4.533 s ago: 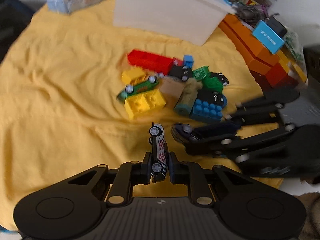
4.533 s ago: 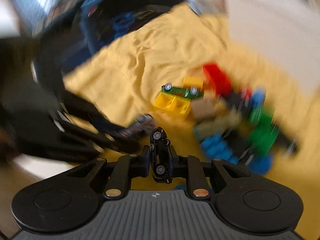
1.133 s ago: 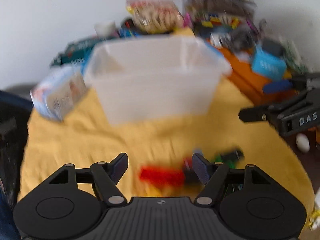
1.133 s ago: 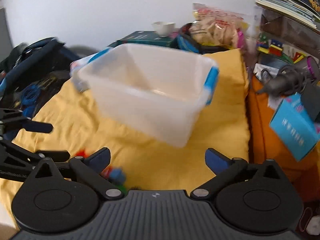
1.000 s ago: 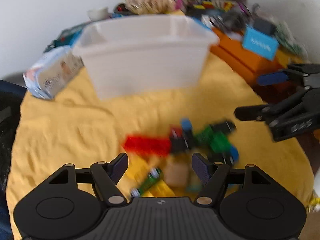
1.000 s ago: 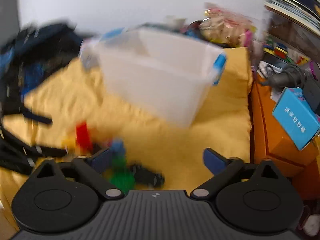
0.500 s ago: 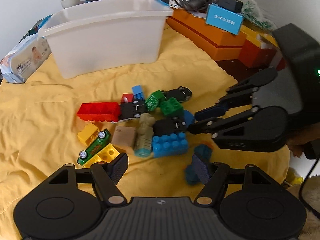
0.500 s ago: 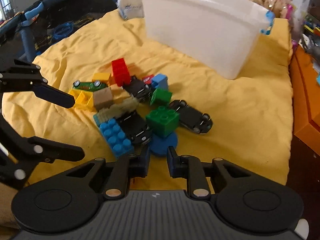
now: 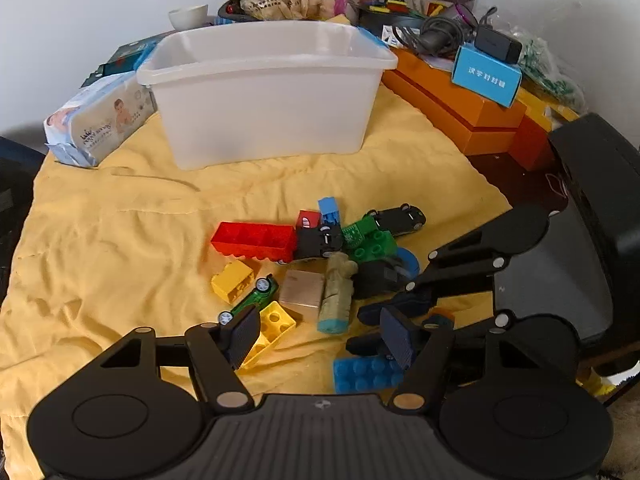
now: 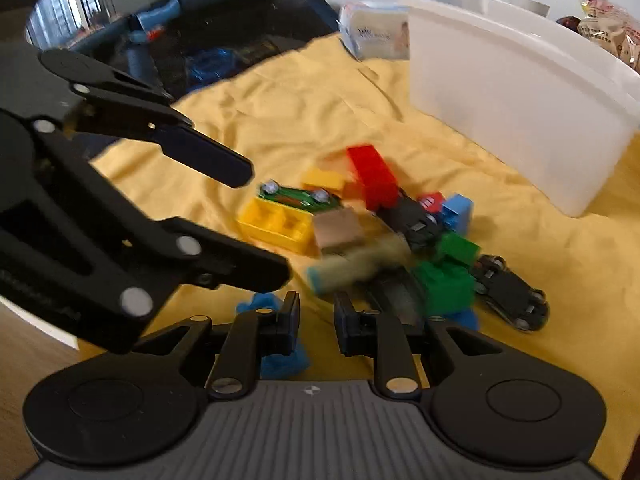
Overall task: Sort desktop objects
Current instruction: 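Move both open tools back down to the toy pile, then grasp the white racing car with left tool while right tool grasps red-green car, then carry both cars over the white bin and open both tools to drop them, then grasp the beige figurine with left tool while right tool grasps teal figurine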
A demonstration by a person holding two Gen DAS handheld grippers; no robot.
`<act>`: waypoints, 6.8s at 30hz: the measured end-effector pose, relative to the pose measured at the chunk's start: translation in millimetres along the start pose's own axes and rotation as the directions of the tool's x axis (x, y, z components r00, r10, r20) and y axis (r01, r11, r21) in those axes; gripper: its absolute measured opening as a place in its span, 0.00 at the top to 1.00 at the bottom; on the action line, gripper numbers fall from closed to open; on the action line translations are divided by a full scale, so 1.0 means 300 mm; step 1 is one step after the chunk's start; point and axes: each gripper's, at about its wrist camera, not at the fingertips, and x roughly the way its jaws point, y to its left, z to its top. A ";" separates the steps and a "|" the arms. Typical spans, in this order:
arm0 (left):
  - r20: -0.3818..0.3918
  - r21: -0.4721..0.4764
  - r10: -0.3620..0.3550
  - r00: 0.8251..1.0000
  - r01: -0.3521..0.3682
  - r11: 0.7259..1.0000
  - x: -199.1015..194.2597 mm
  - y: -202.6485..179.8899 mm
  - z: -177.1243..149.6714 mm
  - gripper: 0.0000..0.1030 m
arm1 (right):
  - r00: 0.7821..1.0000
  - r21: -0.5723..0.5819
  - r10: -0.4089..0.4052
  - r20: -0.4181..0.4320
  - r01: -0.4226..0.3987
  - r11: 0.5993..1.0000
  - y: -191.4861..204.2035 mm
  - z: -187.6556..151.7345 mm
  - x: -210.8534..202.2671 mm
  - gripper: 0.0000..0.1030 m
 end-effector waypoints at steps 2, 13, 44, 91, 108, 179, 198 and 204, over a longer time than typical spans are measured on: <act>-0.004 0.013 -0.010 1.000 0.010 1.000 0.003 -0.005 -0.002 0.32 | 0.999 0.009 -0.038 -0.020 0.038 0.999 -0.010 -0.007 -0.004 0.75; -0.061 0.106 -0.152 0.987 0.157 0.982 0.102 -0.143 0.037 0.32 | 0.977 0.118 -0.213 -0.015 0.214 0.970 -0.203 -0.076 -0.136 0.72; -0.163 -0.058 -0.232 0.959 0.225 0.973 0.265 -0.082 0.081 0.78 | 0.978 -0.286 -0.207 0.009 0.200 0.937 -0.282 -0.013 -0.017 0.68; -0.086 0.148 -0.125 0.988 0.136 0.979 0.226 -0.194 0.061 0.56 | 0.948 0.334 -0.293 -0.125 0.318 0.887 -0.327 -0.152 -0.143 0.50; -0.027 0.087 -0.150 0.988 0.152 0.985 0.132 -0.146 0.061 0.68 | 0.937 0.308 -0.328 -0.119 0.349 0.885 -0.247 -0.136 -0.169 0.68; -0.047 0.011 -0.041 0.998 0.042 0.999 0.121 0.073 -0.029 0.27 | 0.995 0.174 -0.104 -0.006 0.103 0.979 -0.107 0.002 -0.082 0.61; -0.118 0.090 -0.175 0.978 0.186 0.979 0.241 -0.049 0.009 0.33 | 0.989 -0.186 -0.018 -0.145 -0.009 0.983 -0.056 -0.089 -0.161 0.59; -0.126 0.088 -0.137 0.983 0.148 0.985 0.297 -0.041 0.056 0.56 | 0.985 -0.418 0.028 -0.173 -0.099 0.903 -0.001 -0.060 -0.108 0.59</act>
